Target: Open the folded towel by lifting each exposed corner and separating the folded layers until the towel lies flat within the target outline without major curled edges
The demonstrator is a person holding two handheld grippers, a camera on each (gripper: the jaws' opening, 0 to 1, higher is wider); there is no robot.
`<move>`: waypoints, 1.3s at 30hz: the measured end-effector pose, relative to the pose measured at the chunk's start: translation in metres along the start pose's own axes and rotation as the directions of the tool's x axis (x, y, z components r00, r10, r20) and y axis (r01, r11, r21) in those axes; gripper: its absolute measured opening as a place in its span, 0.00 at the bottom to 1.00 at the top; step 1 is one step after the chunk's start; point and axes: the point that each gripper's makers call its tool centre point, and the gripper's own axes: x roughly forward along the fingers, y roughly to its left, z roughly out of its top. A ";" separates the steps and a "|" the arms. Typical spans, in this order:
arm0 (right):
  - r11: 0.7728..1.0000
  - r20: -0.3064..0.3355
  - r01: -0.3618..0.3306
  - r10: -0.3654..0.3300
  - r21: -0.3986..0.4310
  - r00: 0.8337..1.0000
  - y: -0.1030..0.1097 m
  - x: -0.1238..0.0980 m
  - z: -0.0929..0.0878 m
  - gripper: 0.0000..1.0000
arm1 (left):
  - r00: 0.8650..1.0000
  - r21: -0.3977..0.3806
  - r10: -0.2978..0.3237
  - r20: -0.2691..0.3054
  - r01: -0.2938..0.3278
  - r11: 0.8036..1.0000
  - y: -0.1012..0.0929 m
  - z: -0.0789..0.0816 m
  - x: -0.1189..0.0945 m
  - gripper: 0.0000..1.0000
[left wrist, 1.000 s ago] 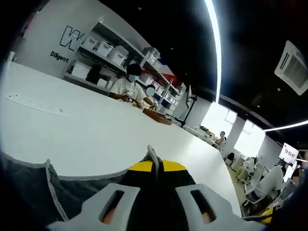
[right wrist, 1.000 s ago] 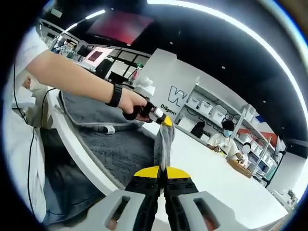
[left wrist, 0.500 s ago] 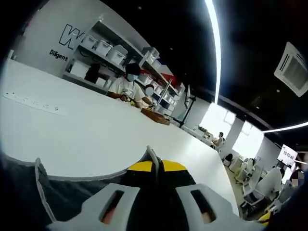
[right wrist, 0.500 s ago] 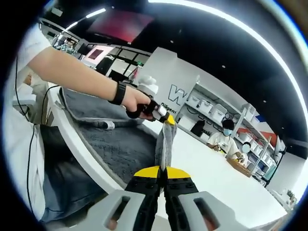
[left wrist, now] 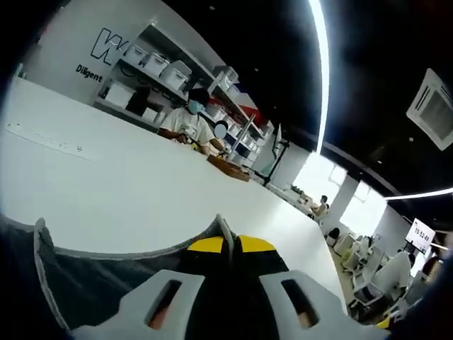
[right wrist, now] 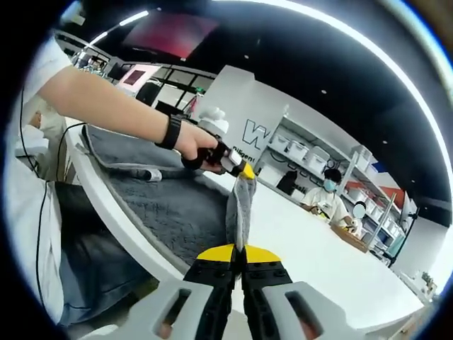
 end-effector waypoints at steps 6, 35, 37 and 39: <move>1.000 -0.009 0.012 -0.012 0.018 1.000 -0.003 0.000 -0.005 0.00 | 1.000 -0.006 0.001 -0.014 -0.001 1.000 0.002 -0.002 0.008 0.04; 0.996 -0.056 0.045 -0.041 0.075 0.998 -0.025 0.000 -0.023 0.09 | 0.992 -0.032 -0.091 -0.085 0.089 0.996 -0.028 -0.031 0.019 0.17; 0.997 -0.051 0.029 -0.025 0.074 0.998 -0.023 0.003 -0.020 0.11 | 0.992 -0.032 -0.089 -0.088 0.087 0.996 -0.028 -0.032 0.019 0.17; 0.996 -0.031 -0.005 0.007 0.086 0.999 -0.016 0.010 -0.015 0.12 | 0.992 -0.027 -0.083 -0.092 0.081 0.996 -0.024 -0.030 0.022 0.17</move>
